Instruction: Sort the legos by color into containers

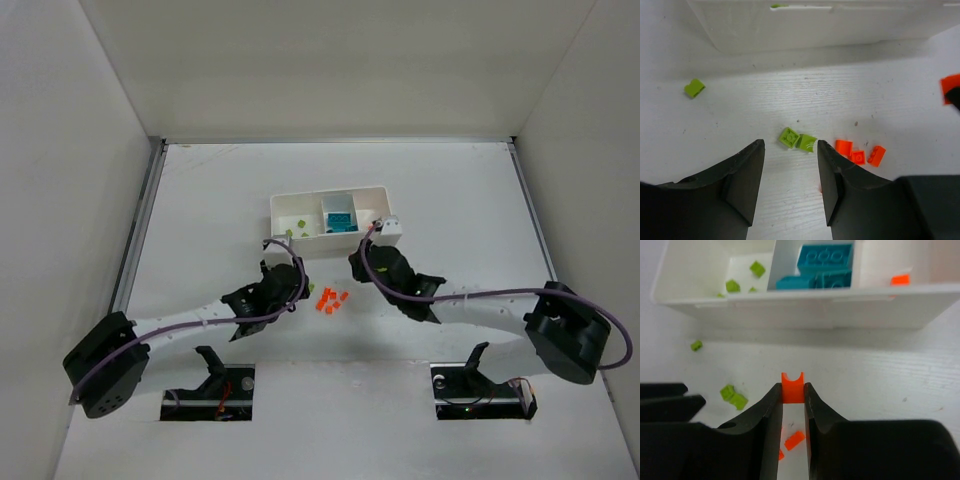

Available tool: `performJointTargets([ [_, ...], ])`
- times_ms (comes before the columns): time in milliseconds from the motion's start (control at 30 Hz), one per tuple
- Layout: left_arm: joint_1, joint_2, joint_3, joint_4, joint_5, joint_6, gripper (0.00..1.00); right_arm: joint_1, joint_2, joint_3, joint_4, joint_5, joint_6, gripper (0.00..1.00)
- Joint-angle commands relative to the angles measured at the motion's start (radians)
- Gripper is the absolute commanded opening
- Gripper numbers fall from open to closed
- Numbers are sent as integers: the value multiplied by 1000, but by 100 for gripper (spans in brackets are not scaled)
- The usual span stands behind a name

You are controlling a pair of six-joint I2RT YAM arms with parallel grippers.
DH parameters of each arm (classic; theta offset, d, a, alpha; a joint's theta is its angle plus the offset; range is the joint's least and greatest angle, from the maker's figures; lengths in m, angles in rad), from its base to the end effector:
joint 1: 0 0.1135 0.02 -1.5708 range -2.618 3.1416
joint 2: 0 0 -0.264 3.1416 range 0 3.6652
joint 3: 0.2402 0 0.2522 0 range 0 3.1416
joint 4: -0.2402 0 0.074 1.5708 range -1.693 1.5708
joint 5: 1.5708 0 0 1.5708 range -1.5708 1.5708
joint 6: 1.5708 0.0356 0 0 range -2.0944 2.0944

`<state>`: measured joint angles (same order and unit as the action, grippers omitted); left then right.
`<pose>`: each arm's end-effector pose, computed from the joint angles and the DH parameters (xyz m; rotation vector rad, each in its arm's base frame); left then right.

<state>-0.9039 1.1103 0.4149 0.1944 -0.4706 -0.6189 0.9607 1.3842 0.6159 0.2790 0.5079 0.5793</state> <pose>0.1500 -0.1644 0.1883 0.0029 2.0461 -0.4766 0.1756 0.2209 0.1964 -0.0730 2.0230 0.4634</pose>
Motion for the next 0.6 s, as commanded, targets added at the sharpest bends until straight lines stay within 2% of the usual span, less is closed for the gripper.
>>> performJointTargets([
  [0,-28,26,-14,26,-22,-51,44,-67,-68,54,-8,20,-58,23],
  [167,-43,63,-33,80,-14,-79,44,-214,-86,123,-6,-28,-111,23],
  [267,-48,74,-42,99,-23,-81,43,-296,-38,180,-7,-95,-125,23],
  [400,-49,79,-50,108,-22,-81,42,-346,35,245,-11,-112,-151,24],
  [567,-53,98,-53,120,-14,-91,42,-372,105,297,-1,-114,-176,44],
])
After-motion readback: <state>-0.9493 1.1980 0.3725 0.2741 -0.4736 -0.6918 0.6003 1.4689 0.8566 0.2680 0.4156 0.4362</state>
